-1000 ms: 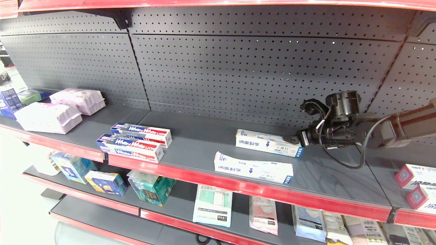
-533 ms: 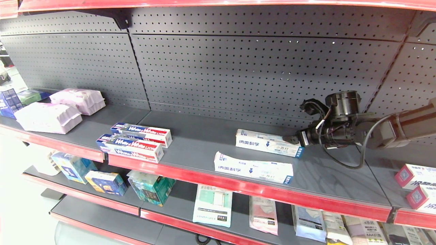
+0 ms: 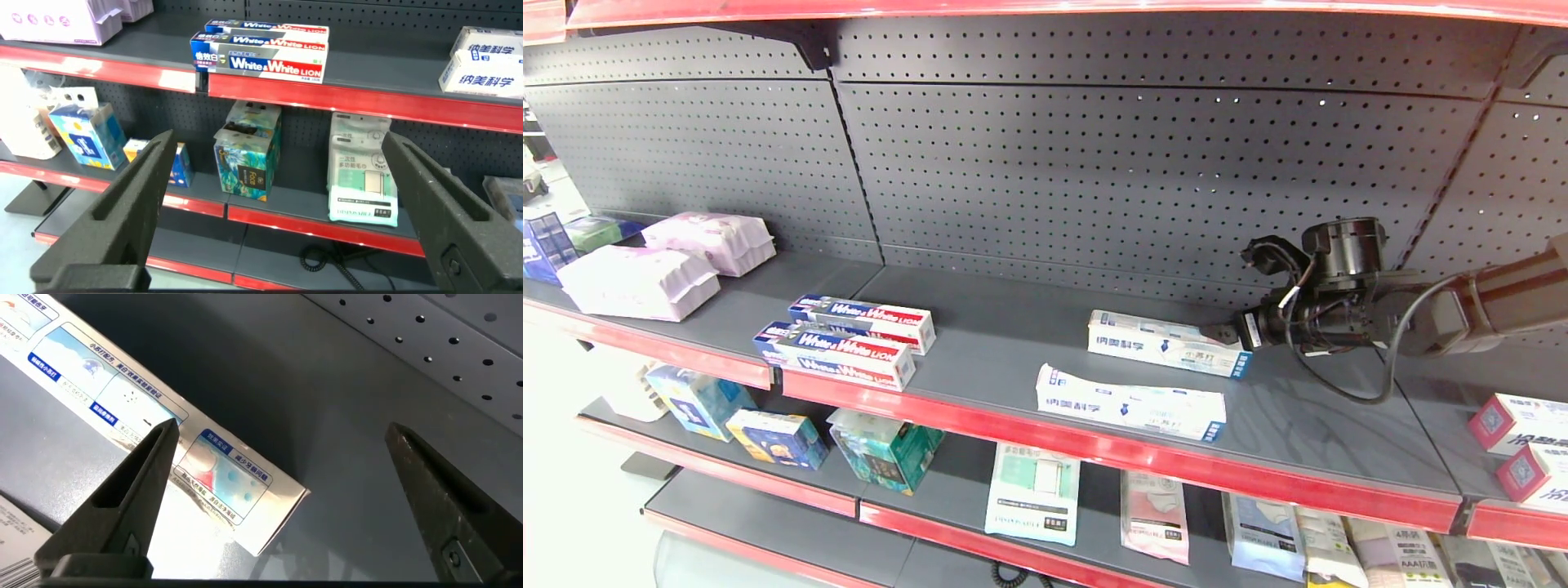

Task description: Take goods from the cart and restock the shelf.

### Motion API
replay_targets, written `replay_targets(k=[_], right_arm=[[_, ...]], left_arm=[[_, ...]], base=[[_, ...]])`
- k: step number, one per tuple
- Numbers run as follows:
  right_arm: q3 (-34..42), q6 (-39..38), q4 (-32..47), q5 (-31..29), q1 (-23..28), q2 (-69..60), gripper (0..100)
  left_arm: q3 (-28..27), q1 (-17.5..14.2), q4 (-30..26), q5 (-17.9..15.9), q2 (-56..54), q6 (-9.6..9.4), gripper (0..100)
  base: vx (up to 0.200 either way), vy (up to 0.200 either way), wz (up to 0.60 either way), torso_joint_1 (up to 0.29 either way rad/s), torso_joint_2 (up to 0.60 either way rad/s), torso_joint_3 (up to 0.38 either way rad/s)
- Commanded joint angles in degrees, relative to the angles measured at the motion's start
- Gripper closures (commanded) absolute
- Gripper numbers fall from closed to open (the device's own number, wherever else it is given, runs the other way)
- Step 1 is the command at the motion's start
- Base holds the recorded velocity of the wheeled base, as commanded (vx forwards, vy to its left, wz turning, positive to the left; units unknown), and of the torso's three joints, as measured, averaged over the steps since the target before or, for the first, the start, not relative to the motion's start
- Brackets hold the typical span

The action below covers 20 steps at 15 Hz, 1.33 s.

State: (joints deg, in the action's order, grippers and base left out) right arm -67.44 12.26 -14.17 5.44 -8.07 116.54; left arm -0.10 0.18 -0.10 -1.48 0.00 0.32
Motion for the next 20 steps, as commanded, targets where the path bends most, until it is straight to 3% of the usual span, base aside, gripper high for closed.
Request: replay_targets(k=[1, 20], right_arm=[[0.0, 0.0, -0.2, 0.0, 0.0, 0.1, 0], [2.0, -0.7, -2.6, -0.2, -0.1, 1.7, 0]], left_arm=[[0.0, 0.0, 0.0, 0.0, 0.0, 0.03, 0], [0.0, 0.0, 0.0, 0.0, 0.0, 0.03, 0]], base=[[0.0, 0.0, 0.0, 0.0, 0.0, 0.0], [0.0, 0.0, 0.0, 0.0, 0.0, 0.0]])
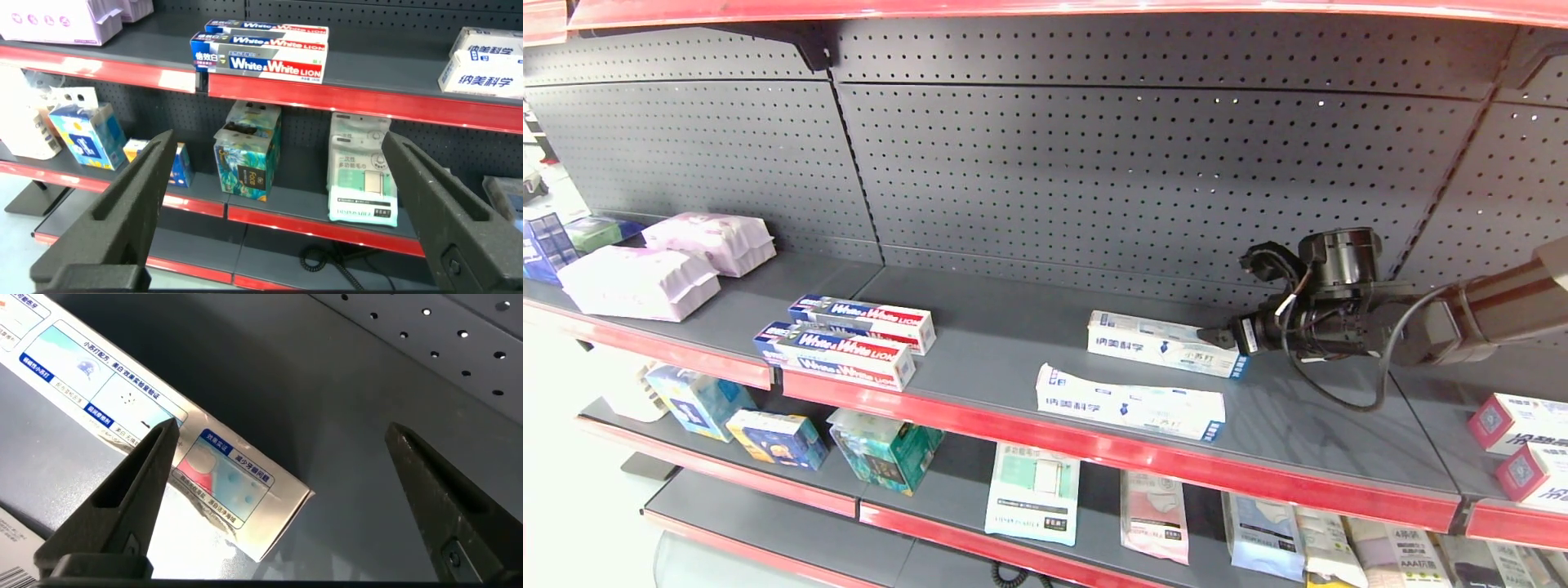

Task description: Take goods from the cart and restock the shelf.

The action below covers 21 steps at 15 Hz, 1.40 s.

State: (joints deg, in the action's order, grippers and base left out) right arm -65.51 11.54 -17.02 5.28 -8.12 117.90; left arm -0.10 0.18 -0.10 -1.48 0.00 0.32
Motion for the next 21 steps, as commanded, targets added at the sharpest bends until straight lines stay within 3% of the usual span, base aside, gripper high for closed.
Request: replay_targets(k=[1, 7, 11, 14, 17, 19, 21], right_arm=[[0.6, 0.1, 0.2, 0.0, -0.1, 0.4, 0], [-1.0, -1.5, 0.1, -1.1, 1.0, -5.0, 0], [5.7, -6.7, 0.0, -2.0, 2.4, -13.3, 0], [19.6, -12.2, -0.6, -3.9, 2.0, -26.1, 0], [35.2, -11.5, -1.6, -4.3, 1.7, -43.2, 0], [46.5, -4.9, 0.5, -4.0, 2.1, -60.0, 0], [51.4, -7.1, 0.9, -1.4, 2.1, -73.3, 0]], left_arm=[[0.0, 0.0, 0.0, 0.0, 0.0, 0.03, 0], [0.0, 0.0, 0.0, 0.0, 0.0, 0.03, 0], [0.0, 0.0, 0.0, 0.0, 0.0, 0.03, 0], [0.0, 0.0, 0.0, 0.0, 0.0, 0.03, 0], [0.0, 0.0, 0.0, 0.0, 0.0, 0.03, 0], [0.0, 0.0, 0.0, 0.0, 0.0, 0.03, 0], [0.0, 0.0, 0.0, 0.0, 0.0, 0.03, 0]], base=[[0.0, 0.0, 0.0, 0.0, 0.0, 0.0], [0.0, 0.0, 0.0, 0.0, 0.0, 0.0], [0.0, 0.0, 0.0, 0.0, 0.0, 0.0], [0.0, 0.0, 0.0, 0.0, 0.0, 0.0], [0.0, 0.0, 0.0, 0.0, 0.0, 0.0], [0.0, 0.0, 0.0, 0.0, 0.0, 0.0], [0.0, 0.0, 0.0, 0.0, 0.0, 0.0]])
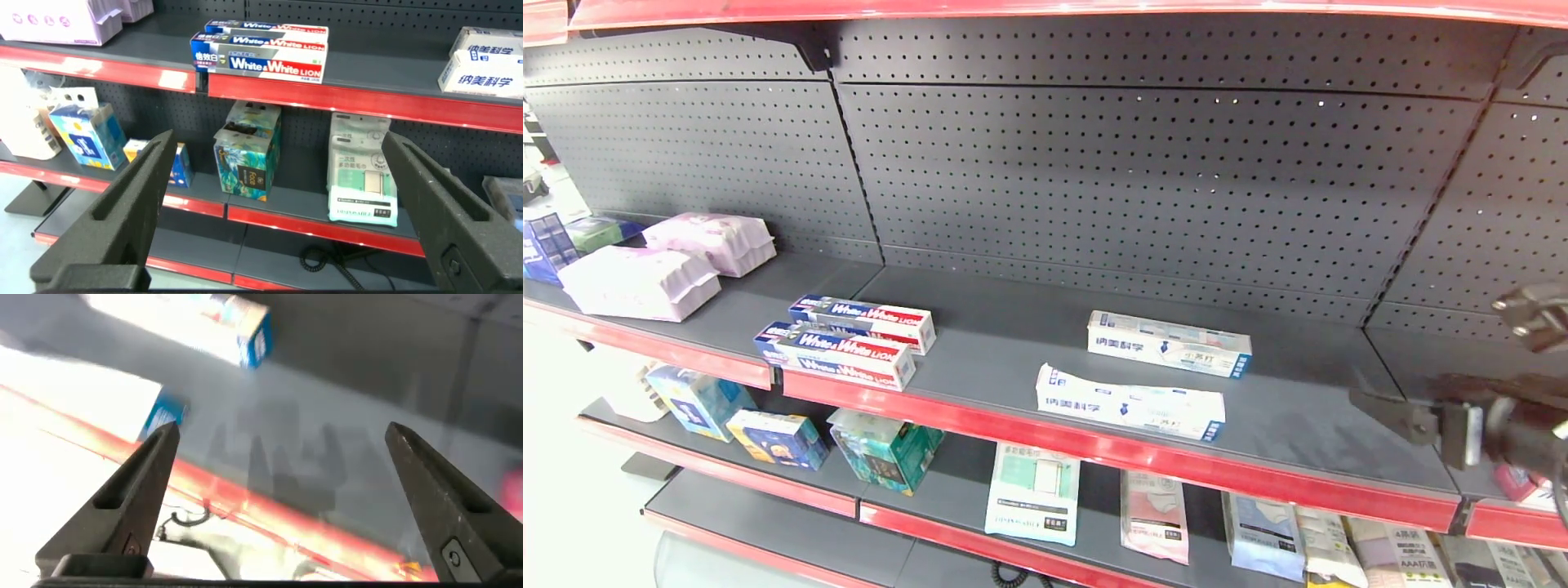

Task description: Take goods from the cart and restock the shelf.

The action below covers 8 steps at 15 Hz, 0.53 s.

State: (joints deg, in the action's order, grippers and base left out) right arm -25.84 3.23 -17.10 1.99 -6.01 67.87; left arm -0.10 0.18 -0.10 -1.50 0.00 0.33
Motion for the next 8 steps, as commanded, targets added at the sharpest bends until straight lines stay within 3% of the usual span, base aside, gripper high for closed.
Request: replay_targets(k=[1, 3, 5, 6, 8], right_arm=[[11.6, 2.5, 1.5, 1.0, 0.6, -29.2, 0], [15.3, 3.4, 1.5, 0.9, 0.8, -36.8, 0], [25.8, 4.2, 3.2, 0.3, 1.4, -55.2, 0], [25.8, 3.8, 13.9, -1.3, 2.1, -63.4, 0], [25.8, 4.2, 12.4, -4.0, 2.1, -62.6, 0]], left_arm=[[0.0, 0.0, 0.0, 0.0, 0.0, 0.02, 0], [0.0, 0.0, 0.0, 0.0, 0.0, 0.02, 0], [0.0, 0.0, 0.0, 0.0, 0.0, 0.02, 0], [0.0, 0.0, 0.0, 0.0, 0.0, 0.02, 0], [0.0, 0.0, 0.0, 0.0, 0.0, 0.02, 0]], base=[[0.0, 0.0, 0.0, 0.0, 0.0, 0.0], [0.0, 0.0, 0.0, 0.0, 0.0, 0.0], [0.0, 0.0, 0.0, 0.0, 0.0, 0.0], [0.0, 0.0, 0.0, 0.0, 0.0, 0.0], [0.0, 0.0, 0.0, 0.0, 0.0, 0.0]])
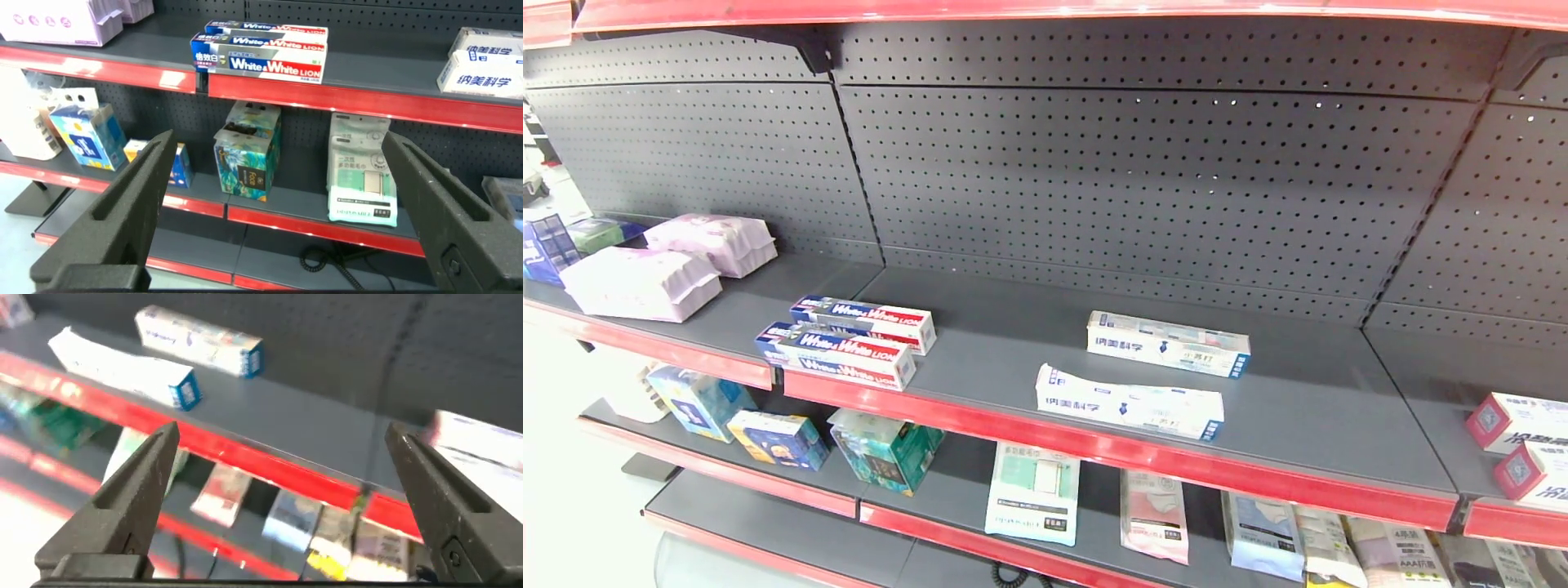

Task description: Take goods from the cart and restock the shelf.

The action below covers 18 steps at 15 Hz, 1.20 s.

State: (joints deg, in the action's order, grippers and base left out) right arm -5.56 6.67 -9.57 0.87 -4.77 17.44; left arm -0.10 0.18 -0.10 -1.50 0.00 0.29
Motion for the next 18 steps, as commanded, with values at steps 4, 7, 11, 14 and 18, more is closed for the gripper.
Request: replay_targets(k=[4, 7, 11, 14, 18], right_arm=[[5.6, -5.3, 6.4, -2.9, 0.5, -12.0, 0], [5.4, -3.0, 6.4, -6.8, 3.9, -11.9, 0], [5.6, -3.2, 6.3, -4.6, 4.6, -17.4, 0], [5.6, -0.6, 6.2, 2.6, 4.7, -17.4, 0], [5.6, -5.9, 9.7, -0.9, 4.8, -17.4, 0]], left_arm=[[0.0, 0.0, 0.0, 0.0, 0.0, 0.06, 0], [0.0, 0.0, 0.0, -0.2, 0.0, -0.29, 0], [0.0, 0.0, 0.0, 0.3, 0.0, -0.64, 0], [0.0, 0.0, 0.0, 0.3, 0.0, -0.47, 0], [0.0, 0.0, 0.0, 0.3, 0.0, -0.64, 0]], base=[[0.0, 0.0, 0.0, 0.0, 0.0, 0.0], [0.0, 0.0, 0.0, 0.0, 0.0, 0.0], [0.0, 0.0, 0.0, 0.0, 0.0, 0.0], [0.0, 0.0, 0.0, 0.0, 0.0, 0.0], [0.0, 0.0, 0.0, 0.0, 0.0, 0.0]])
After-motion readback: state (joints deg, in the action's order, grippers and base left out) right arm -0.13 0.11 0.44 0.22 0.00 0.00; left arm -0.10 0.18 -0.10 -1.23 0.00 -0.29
